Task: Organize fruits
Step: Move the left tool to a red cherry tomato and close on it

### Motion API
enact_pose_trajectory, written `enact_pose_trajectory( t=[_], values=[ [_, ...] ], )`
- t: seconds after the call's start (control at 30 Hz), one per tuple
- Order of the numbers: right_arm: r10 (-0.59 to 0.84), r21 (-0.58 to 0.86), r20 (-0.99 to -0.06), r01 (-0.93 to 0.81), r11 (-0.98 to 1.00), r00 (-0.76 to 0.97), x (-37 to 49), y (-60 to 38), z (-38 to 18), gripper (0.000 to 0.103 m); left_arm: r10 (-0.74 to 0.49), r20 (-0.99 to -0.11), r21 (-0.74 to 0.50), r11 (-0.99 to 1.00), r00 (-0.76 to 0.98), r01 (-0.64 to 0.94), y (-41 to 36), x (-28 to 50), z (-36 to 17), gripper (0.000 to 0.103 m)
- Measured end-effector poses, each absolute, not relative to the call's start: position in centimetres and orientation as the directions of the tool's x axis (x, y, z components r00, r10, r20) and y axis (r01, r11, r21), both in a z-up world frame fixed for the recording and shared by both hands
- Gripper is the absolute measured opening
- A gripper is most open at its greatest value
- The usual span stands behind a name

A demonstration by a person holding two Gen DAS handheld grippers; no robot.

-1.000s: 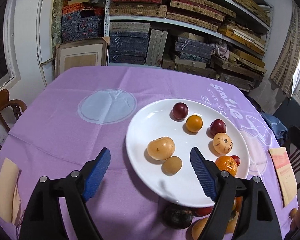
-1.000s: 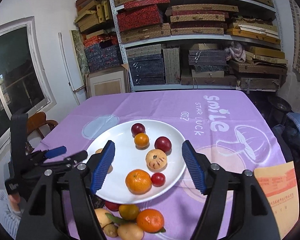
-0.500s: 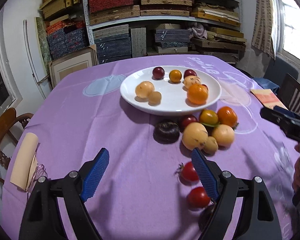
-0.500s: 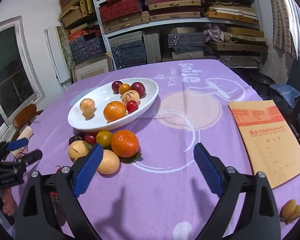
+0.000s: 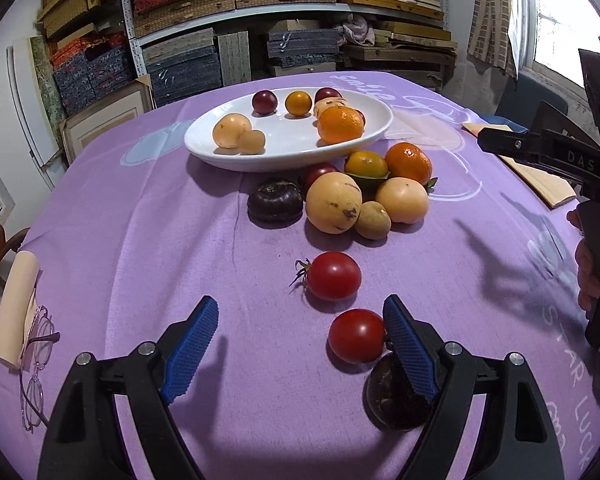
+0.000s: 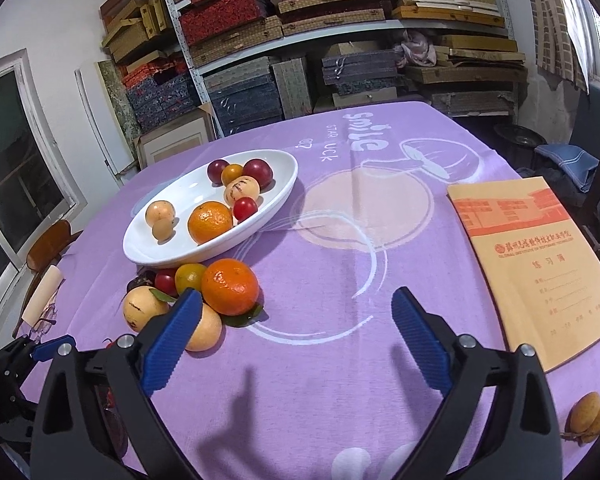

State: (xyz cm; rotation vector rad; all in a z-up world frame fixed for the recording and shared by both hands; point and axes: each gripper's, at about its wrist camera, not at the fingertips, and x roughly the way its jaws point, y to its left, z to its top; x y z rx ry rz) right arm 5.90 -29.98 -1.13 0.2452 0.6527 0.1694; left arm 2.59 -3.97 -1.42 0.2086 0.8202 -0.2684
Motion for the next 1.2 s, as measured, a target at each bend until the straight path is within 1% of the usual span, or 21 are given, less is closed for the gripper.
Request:
enact_pose_trajectory(
  t=[0.13,0.27,0.5,0.67,0.7,0.77,0.9,1.03,1.2],
  values=[
    [0.233,0.278,-0.588,-0.077,0.958,0.774,6.1,-30.0,-1.4,0.094,-0.168,-0.746,0.051,0.951,0.644,0.306,-3.2,2.5,-1.5,0.085],
    [0.234,0.276,-0.59,-0.08,0.958,0.772,6.2,-29.9,-1.4,0.095,-0.17,-0.748,0.049,0.95,0.642,0.309,-3.0,2.3,-1.5,0.085],
    [0.241,0.286,-0.6,-0.077,0.955,0.763,6.3,-29.9,-1.6,0.095,-0.2,-0.773,0.023,0.939,0.602,0.342,-4.3,2.5,-2.5,0.085],
    [0.241,0.287,-0.605,-0.075,0.955,0.759,6.4,-30.0,-1.7,0.095,-0.237,-0.771,0.009,0.924,0.591,0.383,-5.3,2.2,-2.7,0.082],
    [0.243,0.29,-0.606,-0.075,0.954,0.757,6.4,-30.0,-1.7,0.095,-0.246,-0.77,0.006,0.92,0.589,0.391,-5.4,2.2,-2.7,0.081],
    [0.245,0.293,-0.607,-0.074,0.953,0.756,6.4,-30.0,-1.7,0.095,-0.263,-0.769,-0.004,0.913,0.582,0.408,-5.9,2.3,-2.7,0.075],
    [0.245,0.293,-0.607,-0.073,0.953,0.756,6.4,-30.0,-1.7,0.096,-0.268,-0.789,-0.02,0.91,0.553,0.413,-6.6,3.2,-3.3,0.061],
    [0.246,0.297,-0.609,-0.071,0.952,0.754,6.5,-30.1,-1.8,0.096,-0.278,-0.79,-0.036,0.91,0.547,0.412,-6.7,3.4,-3.3,0.052],
    [0.25,0.302,-0.613,-0.07,0.951,0.75,6.5,-30.1,-1.8,0.096,-0.3,-0.789,-0.056,0.904,0.537,0.423,-6.8,3.4,-3.3,0.047]
  ],
)
